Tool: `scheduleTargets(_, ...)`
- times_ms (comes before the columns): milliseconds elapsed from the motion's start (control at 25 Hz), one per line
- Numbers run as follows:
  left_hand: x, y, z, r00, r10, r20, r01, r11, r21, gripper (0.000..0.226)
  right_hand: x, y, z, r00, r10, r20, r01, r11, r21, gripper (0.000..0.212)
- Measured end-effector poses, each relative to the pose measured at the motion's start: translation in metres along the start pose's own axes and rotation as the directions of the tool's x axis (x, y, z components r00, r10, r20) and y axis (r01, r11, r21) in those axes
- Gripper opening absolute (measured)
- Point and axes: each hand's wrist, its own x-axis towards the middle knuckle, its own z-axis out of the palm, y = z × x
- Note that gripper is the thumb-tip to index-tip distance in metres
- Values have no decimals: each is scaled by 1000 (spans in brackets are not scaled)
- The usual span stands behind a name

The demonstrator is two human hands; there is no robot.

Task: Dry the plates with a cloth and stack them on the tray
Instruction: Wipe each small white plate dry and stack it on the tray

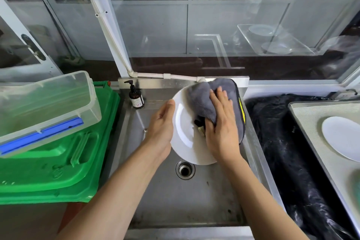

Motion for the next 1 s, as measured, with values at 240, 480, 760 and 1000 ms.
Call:
scheduleTargets(240,9,10,-5,974,-207,-92,189,966,-177,38,-26,-32,19,956,-169,241,150,984,96,52)
scheduleTargets(480,6,3,-21,967,-235,-97,219,964,-154,21,-59,-14,10,889,-266,372,248,964,97,49)
scheduleTargets(760,6,12,-12,990,-138,-42,133,986,-104,32,-25,-22,14,919,-265,290,248,964,95,56)
scheduleTargets(1000,10,12,-23,992,-117,-40,116,993,-33,23,-60,-14,17,895,-295,335,267,955,126,50)
